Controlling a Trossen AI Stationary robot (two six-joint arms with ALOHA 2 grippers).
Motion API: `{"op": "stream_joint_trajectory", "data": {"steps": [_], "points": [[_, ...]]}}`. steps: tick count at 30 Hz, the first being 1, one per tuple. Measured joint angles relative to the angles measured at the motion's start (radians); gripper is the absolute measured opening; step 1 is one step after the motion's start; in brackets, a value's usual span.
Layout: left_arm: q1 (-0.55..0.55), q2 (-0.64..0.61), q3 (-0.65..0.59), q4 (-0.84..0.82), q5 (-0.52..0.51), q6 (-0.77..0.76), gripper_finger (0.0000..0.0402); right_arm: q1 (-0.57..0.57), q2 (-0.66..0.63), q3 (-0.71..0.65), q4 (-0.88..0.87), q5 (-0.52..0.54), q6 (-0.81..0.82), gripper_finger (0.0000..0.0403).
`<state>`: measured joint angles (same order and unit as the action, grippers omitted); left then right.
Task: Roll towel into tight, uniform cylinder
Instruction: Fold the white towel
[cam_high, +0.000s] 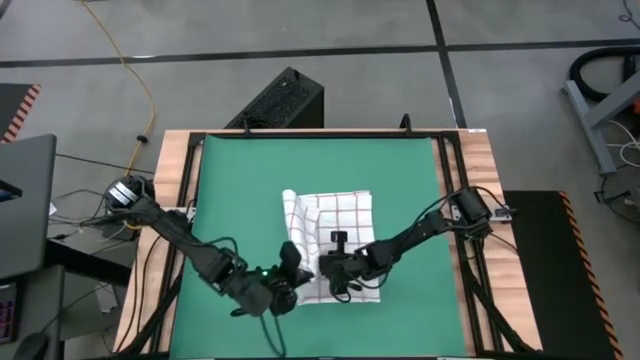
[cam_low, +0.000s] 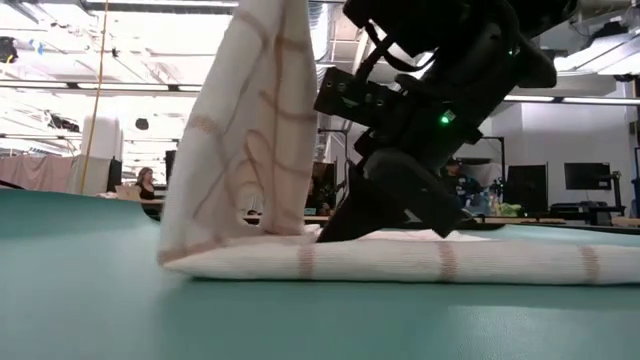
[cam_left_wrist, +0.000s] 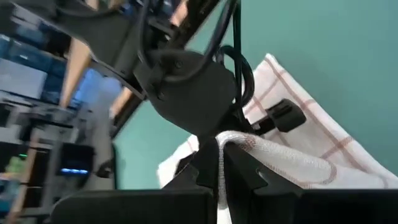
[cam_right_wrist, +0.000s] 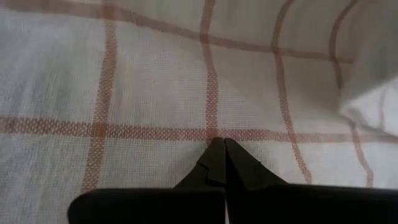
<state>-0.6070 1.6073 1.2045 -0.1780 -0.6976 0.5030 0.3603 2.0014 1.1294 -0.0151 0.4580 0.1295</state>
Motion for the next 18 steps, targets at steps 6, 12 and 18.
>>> {"op": "stream_joint_trajectory", "data": {"steps": [6, 12, 18], "points": [[0.084, 0.000, -0.029, 0.017, 0.085, -0.052, 0.0000, -0.003, 0.001, 0.045, 0.031, 0.003, -0.046, 0.0008], [0.119, 0.001, -0.031, -0.040, 0.098, -0.104, 0.0000, 0.030, -0.052, 0.069, -0.114, 0.104, -0.051, 0.0008], [0.118, 0.001, -0.031, -0.099, 0.074, -0.106, 0.0000, 0.141, -0.158, 0.071, -0.460, 0.124, 0.176, 0.0008]]}}
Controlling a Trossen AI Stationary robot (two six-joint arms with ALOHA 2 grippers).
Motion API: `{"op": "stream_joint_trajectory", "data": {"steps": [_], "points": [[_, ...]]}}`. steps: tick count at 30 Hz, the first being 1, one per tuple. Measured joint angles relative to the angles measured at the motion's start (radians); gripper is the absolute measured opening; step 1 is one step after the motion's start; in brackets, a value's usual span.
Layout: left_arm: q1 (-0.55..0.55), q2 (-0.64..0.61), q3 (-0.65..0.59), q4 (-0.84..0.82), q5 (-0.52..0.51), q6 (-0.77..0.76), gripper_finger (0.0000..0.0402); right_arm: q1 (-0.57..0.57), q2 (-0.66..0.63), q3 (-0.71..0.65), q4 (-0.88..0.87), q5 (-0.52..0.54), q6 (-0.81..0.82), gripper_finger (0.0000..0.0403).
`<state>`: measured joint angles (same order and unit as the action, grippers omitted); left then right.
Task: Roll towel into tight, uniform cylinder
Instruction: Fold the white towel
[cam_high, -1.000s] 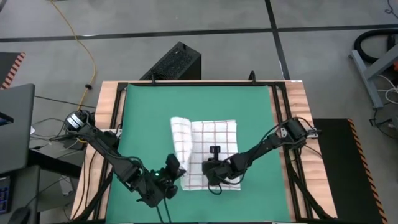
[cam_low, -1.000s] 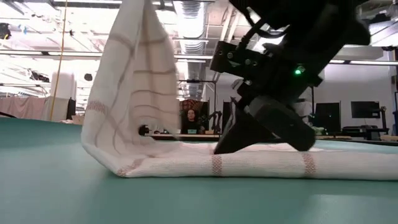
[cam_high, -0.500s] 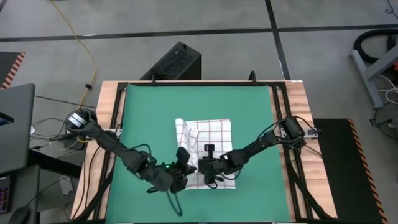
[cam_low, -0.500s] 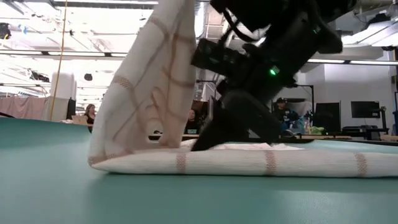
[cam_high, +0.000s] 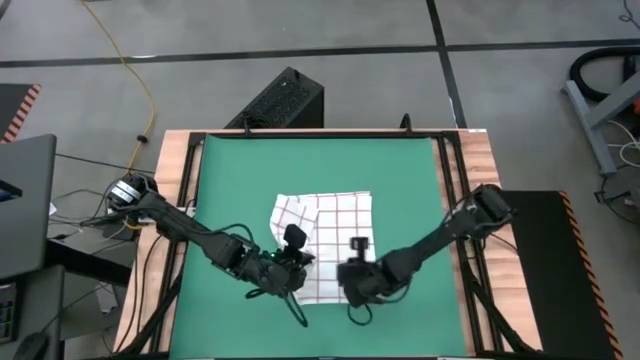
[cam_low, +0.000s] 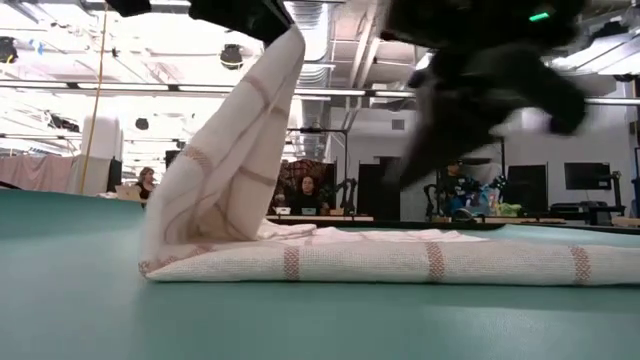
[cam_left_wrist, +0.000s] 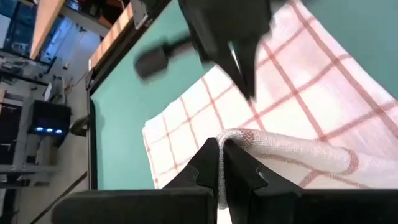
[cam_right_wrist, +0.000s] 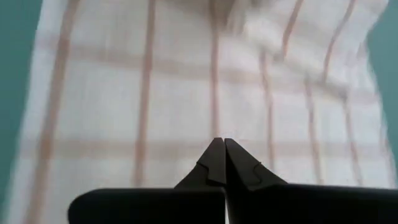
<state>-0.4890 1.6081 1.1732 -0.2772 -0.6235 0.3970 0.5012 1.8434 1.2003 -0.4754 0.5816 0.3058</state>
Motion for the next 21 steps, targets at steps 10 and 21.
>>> {"op": "stream_joint_trajectory", "data": {"steps": [10, 21], "points": [[0.005, 0.000, 0.000, 0.083, 0.045, 0.080, 0.0000, 0.058, 0.082, -0.045, -0.024, -0.007, 0.190, 0.0007], [0.012, 0.000, 0.000, 0.155, 0.133, 0.096, 0.0000, -0.028, 0.154, -0.043, 0.262, -0.060, -0.004, 0.0006]]}}
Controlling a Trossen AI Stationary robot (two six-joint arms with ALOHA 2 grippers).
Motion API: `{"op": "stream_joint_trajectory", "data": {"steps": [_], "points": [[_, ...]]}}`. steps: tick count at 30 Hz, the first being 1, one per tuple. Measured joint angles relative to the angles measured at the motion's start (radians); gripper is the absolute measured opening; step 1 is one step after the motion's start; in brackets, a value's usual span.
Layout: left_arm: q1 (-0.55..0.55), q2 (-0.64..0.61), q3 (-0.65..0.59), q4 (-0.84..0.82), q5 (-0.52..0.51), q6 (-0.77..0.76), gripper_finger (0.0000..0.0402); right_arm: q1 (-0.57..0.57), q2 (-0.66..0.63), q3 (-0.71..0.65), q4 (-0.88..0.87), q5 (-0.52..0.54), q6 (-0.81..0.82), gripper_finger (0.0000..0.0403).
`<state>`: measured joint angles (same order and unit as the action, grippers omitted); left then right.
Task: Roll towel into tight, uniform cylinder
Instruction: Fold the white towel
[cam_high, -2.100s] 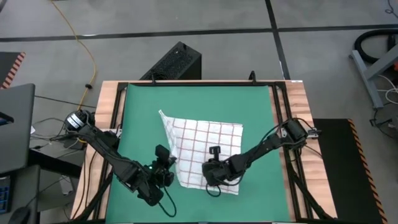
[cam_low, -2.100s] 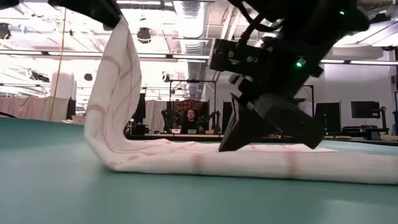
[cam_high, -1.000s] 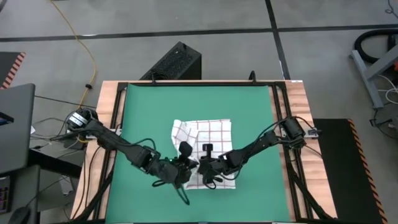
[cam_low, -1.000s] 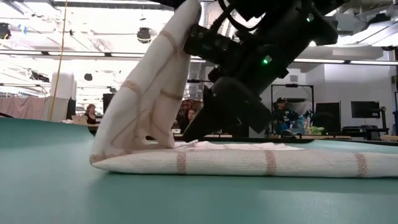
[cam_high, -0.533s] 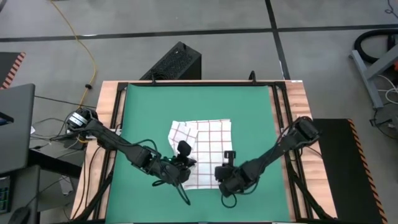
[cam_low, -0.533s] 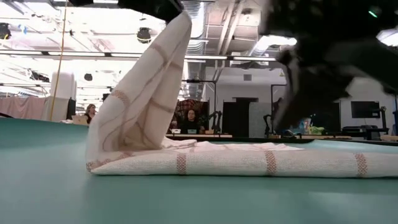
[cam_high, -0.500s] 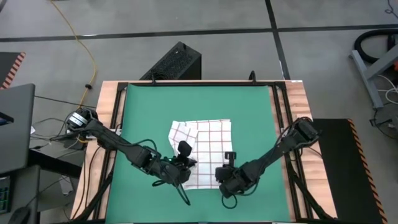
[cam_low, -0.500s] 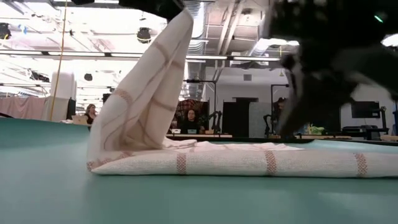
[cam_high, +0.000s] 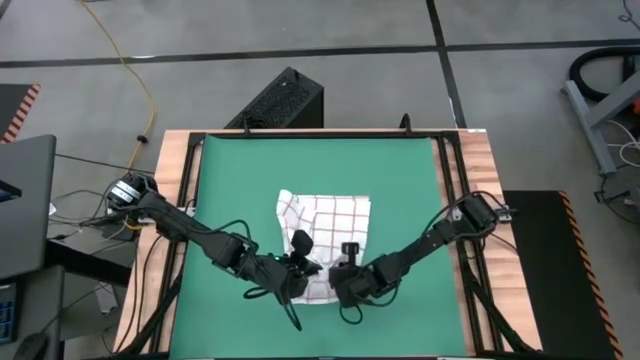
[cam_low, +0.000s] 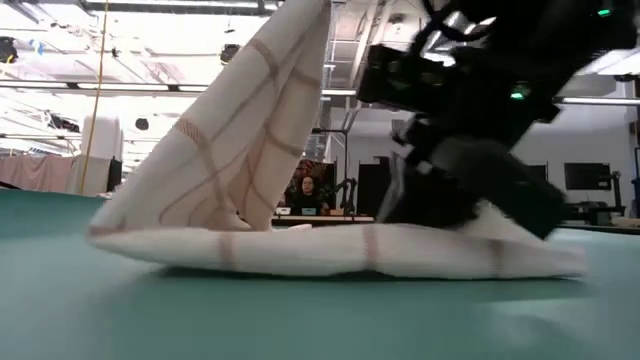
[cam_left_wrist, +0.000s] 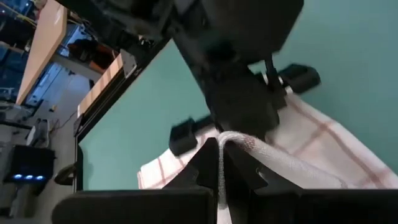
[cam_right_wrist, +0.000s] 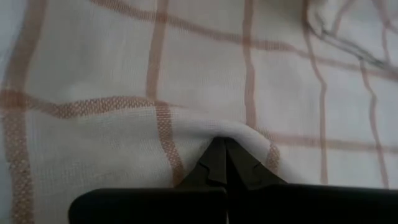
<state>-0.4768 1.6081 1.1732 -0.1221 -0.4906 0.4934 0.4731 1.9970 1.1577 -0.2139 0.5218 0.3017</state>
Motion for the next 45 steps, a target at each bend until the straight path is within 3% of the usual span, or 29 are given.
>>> {"op": "stream_joint_trajectory", "data": {"steps": [6, 12, 19, 26, 29, 33, 38, 45], "points": [[0.025, 0.000, 0.000, 0.024, 0.049, -0.010, 0.0000, -0.045, 0.003, 0.000, 0.077, -0.039, -0.070, 0.0006], [0.044, 0.023, -0.001, 0.019, 0.098, -0.039, 0.0000, 0.009, -0.083, 0.016, -0.040, 0.048, -0.039, 0.0009], [0.071, 0.104, 0.001, 0.053, 0.092, 0.004, 0.0000, 0.135, -0.195, 0.014, -0.273, 0.099, 0.190, 0.0008], [0.079, 0.194, 0.003, 0.230, 0.168, 0.094, 0.0000, 0.213, -0.132, 0.014, -0.342, 0.096, 0.351, 0.0006], [0.074, 0.196, 0.013, 0.223, 0.173, 0.108, 0.0000, 0.213, -0.082, 0.014, -0.351, 0.086, 0.373, 0.0006], [0.060, 0.187, 0.032, 0.221, 0.185, 0.100, 0.0000, 0.202, -0.029, 0.018, -0.335, 0.067, 0.374, 0.0006], [0.051, 0.186, 0.072, 0.230, 0.326, 0.105, 0.0000, 0.184, 0.014, 0.018, -0.296, 0.053, 0.345, 0.0005], [0.071, 0.194, 0.072, 0.245, 0.378, 0.085, 0.0000, 0.151, 0.014, 0.017, -0.225, 0.047, 0.268, 0.0005]]}}
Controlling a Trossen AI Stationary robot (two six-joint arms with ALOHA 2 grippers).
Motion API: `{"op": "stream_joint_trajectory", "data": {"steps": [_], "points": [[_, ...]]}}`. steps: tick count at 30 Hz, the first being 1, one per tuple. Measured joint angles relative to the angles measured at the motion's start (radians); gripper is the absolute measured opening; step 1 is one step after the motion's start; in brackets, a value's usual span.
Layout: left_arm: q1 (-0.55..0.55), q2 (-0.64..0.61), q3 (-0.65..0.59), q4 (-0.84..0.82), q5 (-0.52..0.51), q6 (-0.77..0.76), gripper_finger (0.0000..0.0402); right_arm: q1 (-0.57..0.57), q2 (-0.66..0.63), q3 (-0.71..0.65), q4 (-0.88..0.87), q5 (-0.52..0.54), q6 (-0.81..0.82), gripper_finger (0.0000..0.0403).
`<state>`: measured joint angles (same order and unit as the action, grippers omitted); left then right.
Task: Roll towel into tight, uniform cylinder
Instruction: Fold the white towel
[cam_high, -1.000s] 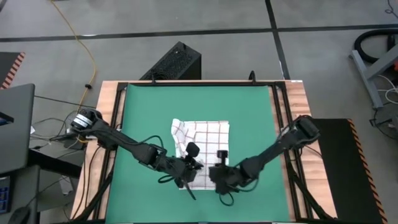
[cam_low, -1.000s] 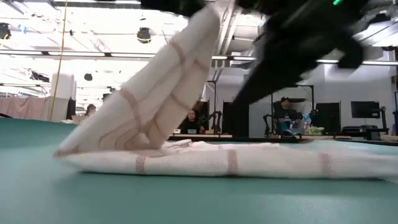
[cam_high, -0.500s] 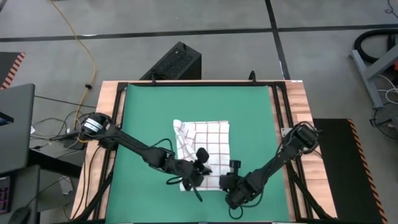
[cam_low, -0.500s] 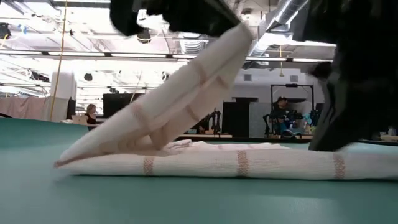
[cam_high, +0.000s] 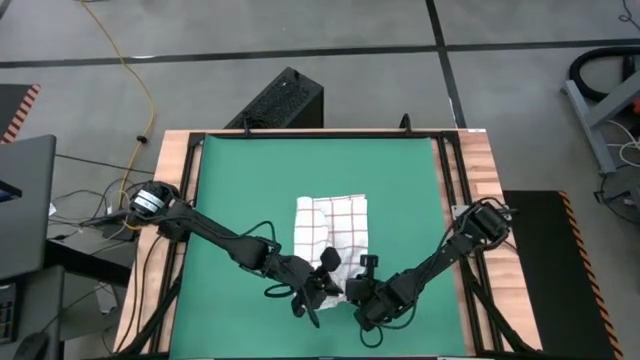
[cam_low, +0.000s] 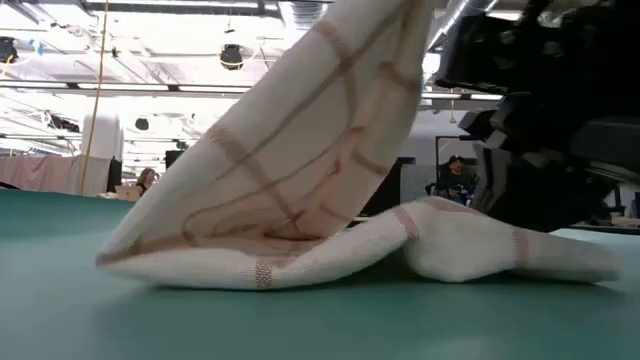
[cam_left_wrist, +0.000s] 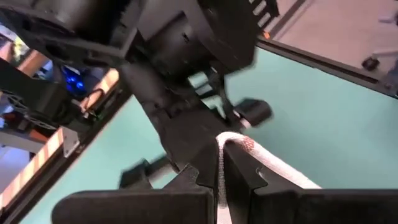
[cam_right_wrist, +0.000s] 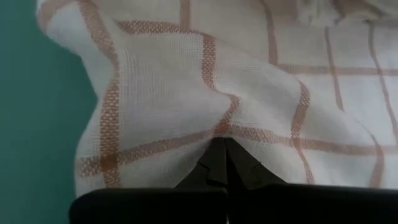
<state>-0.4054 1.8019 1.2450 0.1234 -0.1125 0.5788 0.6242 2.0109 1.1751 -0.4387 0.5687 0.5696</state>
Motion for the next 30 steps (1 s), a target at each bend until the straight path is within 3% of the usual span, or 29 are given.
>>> {"op": "stream_joint_trajectory", "data": {"steps": [6, 15, 20, 24, 30], "points": [[0.027, 0.071, 0.000, -0.017, 0.070, -0.038, 0.0000, -0.008, 0.000, 0.000, 0.013, 0.006, -0.002, 0.0014], [0.043, 0.148, -0.002, -0.062, 0.012, -0.042, 0.0000, 0.065, -0.095, -0.006, -0.074, 0.016, 0.028, 0.0026], [0.040, 0.148, -0.001, -0.070, 0.112, -0.006, 0.0000, 0.117, -0.155, -0.004, -0.137, 0.066, 0.092, 0.0034], [0.021, 0.148, -0.001, -0.087, 0.144, 0.103, 0.0000, 0.128, -0.191, -0.004, -0.133, 0.093, 0.038, 0.0066], [-0.018, 0.145, -0.001, -0.102, -0.001, 0.266, 0.0000, 0.106, -0.230, -0.004, -0.096, 0.095, -0.133, 0.0146]]}}
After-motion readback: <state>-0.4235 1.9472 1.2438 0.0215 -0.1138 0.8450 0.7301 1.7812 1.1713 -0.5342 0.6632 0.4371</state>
